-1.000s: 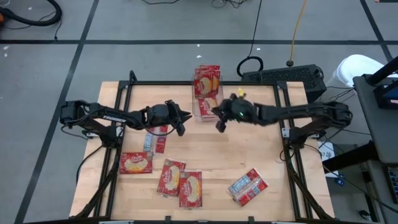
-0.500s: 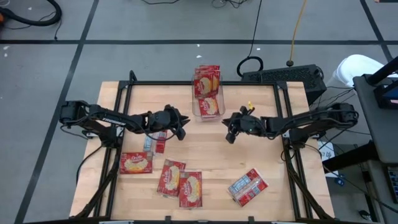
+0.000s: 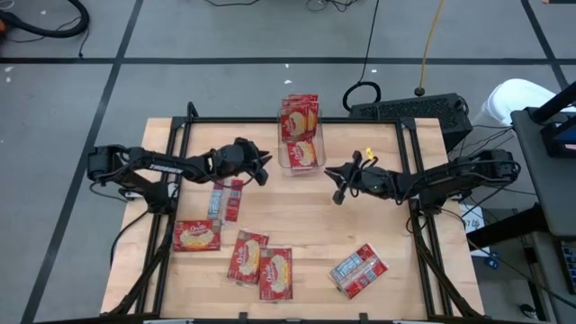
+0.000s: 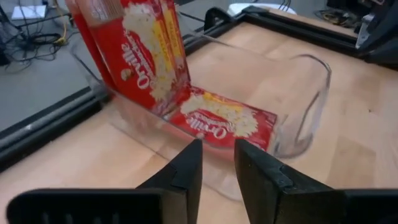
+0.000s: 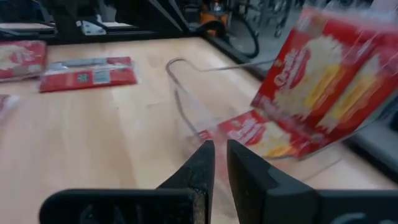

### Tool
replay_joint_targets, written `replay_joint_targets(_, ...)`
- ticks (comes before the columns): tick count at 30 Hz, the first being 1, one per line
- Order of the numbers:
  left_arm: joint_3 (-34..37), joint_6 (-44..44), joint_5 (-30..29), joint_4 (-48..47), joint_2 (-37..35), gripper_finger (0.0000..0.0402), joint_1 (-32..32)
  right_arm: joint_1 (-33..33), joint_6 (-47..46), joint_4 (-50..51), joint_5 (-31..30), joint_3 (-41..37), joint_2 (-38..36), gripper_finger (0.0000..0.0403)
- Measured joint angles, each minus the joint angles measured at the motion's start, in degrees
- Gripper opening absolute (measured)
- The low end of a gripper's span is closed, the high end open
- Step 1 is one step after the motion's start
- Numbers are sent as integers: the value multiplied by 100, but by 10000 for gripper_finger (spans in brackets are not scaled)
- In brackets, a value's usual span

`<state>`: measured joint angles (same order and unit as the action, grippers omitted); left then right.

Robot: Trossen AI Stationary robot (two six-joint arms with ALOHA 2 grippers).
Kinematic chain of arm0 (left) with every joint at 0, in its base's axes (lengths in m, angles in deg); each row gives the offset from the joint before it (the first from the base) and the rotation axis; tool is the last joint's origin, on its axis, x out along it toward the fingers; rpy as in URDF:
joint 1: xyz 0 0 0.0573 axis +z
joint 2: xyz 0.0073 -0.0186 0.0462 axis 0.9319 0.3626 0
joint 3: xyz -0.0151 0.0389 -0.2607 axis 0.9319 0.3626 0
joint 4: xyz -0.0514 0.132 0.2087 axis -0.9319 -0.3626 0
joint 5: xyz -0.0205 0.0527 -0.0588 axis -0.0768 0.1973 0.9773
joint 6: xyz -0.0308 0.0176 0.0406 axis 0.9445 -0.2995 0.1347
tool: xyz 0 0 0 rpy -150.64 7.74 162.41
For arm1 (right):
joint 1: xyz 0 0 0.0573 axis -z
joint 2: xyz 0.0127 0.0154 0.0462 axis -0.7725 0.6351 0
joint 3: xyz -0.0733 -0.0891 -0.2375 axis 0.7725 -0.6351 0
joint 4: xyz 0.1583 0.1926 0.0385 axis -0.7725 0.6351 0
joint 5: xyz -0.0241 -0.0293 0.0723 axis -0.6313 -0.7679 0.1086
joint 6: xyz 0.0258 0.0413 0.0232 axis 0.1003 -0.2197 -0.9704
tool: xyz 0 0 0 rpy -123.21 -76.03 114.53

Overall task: Sort popcorn bags into baskets
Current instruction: Adjust the red popcorn pack in the transparent bin

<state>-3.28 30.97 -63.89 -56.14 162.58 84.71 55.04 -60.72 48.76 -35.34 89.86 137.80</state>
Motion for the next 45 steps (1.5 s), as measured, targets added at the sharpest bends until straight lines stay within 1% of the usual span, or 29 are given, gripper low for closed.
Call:
replay_joint_targets(3,0,-258,440,188,0,124,288,143,432,-77,2,-18,0,39)
replay_joint_targets(5,0,-399,643,302,-1,143,444,286,446,-165,15,-18,0,39)
replay_joint_targets(9,0,-655,739,456,18,179,708,738,-265,-84,37,125,2,39)
replay_joint_targets(11,0,-605,739,551,45,192,848,941,-526,255,308,413,3,39)
replay_joint_targets(13,0,-506,738,652,46,201,982,1090,-631,1048,642,981,4,39)
replay_joint_targets(16,-4,-485,740,792,159,206,1095,1269,-911,2477,820,2126,155,39)
replay_joint_targets(18,6,-524,789,741,199,206,1140,1397,-914,3210,970,2846,323,40)
replay_joint_targets(20,-8,-623,874,886,299,207,1150,1564,-770,3928,1090,3610,570,43)
replay_joint_targets(23,0,-614,1095,851,463,207,1147,1887,-691,5194,1234,4694,1162,54)
replay_joint_targets(25,0,-529,1212,984,562,207,1085,2104,-684,5844,1594,5336,1673,67)
replay_joint_targets(27,-1,-381,1246,1040,634,207,1010,2243,-653,6235,2037,5908,2225,82)
replay_joint_targets(30,2,-188,1250,1057,633,207,858,2334,-314,6765,2598,6544,2952,107)
replay_joint_targets(32,2,-94,1249,1046,634,207,713,2362,210,6874,2778,6768,3288,122)
replay_joint_targets(35,2,83,1253,1132,634,207,488,2383,1162,7021,2709,6883,3578,138)
replay_joint_targets(39,2,87,1165,1179,634,207,201,2461,2194,7249,2439,6885,3767,151)
replay_joint_targets(41,2,-44,1098,1184,634,207,93,2548,2481,7350,2387,6882,3835,153)
replay_joint_targets(45,2,-301,889,1181,634,207,55,2731,2960,7164,2433,6887,3969,153)
